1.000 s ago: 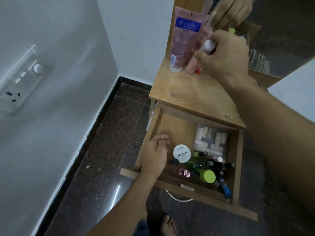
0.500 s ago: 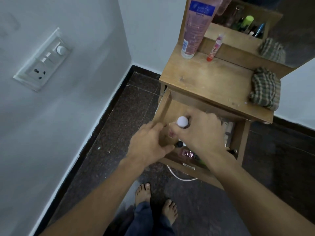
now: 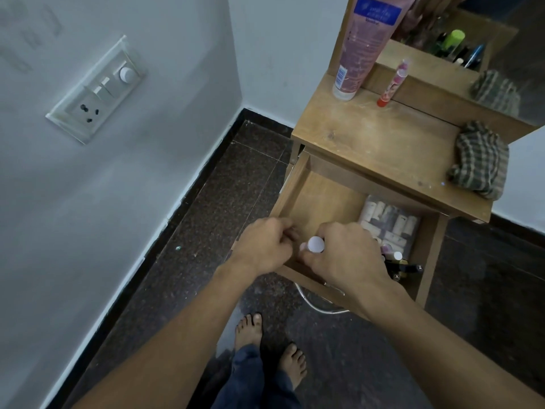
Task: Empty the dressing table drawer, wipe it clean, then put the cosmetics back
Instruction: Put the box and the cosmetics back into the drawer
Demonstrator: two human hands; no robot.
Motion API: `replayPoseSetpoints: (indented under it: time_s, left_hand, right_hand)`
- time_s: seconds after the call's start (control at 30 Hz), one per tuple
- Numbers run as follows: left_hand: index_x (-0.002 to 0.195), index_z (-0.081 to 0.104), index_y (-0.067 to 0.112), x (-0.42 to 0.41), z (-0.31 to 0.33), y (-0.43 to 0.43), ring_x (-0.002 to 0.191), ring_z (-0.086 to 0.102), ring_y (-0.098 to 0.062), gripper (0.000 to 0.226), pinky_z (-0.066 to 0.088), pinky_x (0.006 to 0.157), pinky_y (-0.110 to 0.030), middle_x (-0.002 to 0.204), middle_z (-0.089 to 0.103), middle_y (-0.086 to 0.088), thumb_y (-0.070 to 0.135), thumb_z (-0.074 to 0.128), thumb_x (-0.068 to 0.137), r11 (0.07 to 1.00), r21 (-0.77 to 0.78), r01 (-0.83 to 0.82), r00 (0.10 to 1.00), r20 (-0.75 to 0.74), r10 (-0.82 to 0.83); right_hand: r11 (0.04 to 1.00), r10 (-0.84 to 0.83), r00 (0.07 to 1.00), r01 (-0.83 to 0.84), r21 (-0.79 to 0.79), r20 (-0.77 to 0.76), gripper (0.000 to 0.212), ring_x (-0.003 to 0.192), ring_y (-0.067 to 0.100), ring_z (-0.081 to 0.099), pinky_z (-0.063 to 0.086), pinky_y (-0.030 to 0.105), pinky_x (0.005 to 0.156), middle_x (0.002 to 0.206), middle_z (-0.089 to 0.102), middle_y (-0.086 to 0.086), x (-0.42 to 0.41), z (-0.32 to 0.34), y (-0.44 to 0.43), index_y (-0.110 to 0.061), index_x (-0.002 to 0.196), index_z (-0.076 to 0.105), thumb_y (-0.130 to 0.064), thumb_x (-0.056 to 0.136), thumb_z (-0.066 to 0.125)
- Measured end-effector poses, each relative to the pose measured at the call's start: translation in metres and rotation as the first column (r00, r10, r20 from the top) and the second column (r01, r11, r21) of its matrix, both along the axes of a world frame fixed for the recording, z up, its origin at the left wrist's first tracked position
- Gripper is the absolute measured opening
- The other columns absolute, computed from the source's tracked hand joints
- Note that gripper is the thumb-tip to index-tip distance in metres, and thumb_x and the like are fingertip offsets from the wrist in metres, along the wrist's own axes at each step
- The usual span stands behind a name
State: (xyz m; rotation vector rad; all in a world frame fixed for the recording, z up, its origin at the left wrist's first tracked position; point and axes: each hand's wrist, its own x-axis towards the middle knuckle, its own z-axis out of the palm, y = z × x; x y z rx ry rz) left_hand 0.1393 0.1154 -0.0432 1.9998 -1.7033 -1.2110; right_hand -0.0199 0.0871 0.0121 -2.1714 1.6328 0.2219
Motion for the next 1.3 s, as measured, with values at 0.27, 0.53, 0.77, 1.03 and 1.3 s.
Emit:
replayPoseSetpoints:
  time_s: [0.27,0.53,0.77,1.03,1.3]
  left_hand:
    - [0.12,0.069,0.028,-0.003,-0.004,0.0,0.1,0.065,0.002,0.04,0.053,0.097,-0.029,0.1,0.073,0.021,0.01,0.053,0.089,0.963,-0.064,-0.261,0.96,-0.119,0.252]
    - [0.119,0.07,0.025,-0.005,0.002,0.003,0.094,0.067,-0.001,0.04,0.055,0.09,-0.03,0.1,0.073,0.018,0.007,0.053,0.088,0.961,-0.115,-0.25,0.965,-0.11,0.238]
    - [0.123,0.068,0.025,-0.005,0.004,0.003,0.097,0.065,0.002,0.04,0.051,0.092,-0.022,0.104,0.072,0.019,0.008,0.052,0.091,0.959,-0.14,-0.248,0.966,-0.113,0.234]
    - [0.122,0.069,0.023,-0.005,-0.003,0.003,0.078,0.06,0.012,0.039,0.043,0.074,-0.01,0.095,0.068,0.026,0.003,0.053,0.093,0.931,-0.185,-0.315,0.945,-0.155,0.289]
    - [0.119,0.071,0.026,-0.009,-0.01,0.004,0.069,0.06,0.008,0.036,0.046,0.07,-0.02,0.09,0.062,0.034,0.005,0.054,0.094,0.914,-0.208,-0.349,0.935,-0.145,0.324]
  right_hand:
    - [0.999,0.019,0.996,-0.022,-0.034,-0.086,0.04,0.092,0.031,0.065,0.041,0.033,0.065,0.081,0.048,0.001,0.0,-0.014,0.008,-0.021,0.08,0.048,-0.057,0.093,0.058]
    - [1.0,-0.01,0.998,0.01,0.004,-0.06,0.049,0.082,0.024,0.065,0.049,0.033,0.064,0.082,0.061,-0.003,-0.001,-0.016,0.01,-0.027,0.077,0.058,-0.076,0.075,0.065]
    - [0.999,-0.05,0.997,0.05,-0.005,0.057,0.06,0.074,0.009,0.062,0.049,0.028,0.059,0.075,0.064,-0.012,-0.009,0.021,-0.01,-0.029,0.086,0.069,-0.087,0.069,0.062]
    - [0.793,-0.344,0.845,0.495,-0.355,0.41,0.035,0.094,0.023,0.068,0.051,0.033,0.081,0.088,0.07,-0.005,-0.025,0.051,-0.156,-0.024,0.115,0.073,-0.045,0.091,0.06]
    - [0.738,-0.384,0.873,0.486,-0.468,0.301,0.025,0.1,0.025,0.064,0.045,0.034,0.074,0.109,0.069,0.002,-0.002,0.044,-0.224,-0.024,0.114,0.064,-0.038,0.094,0.06]
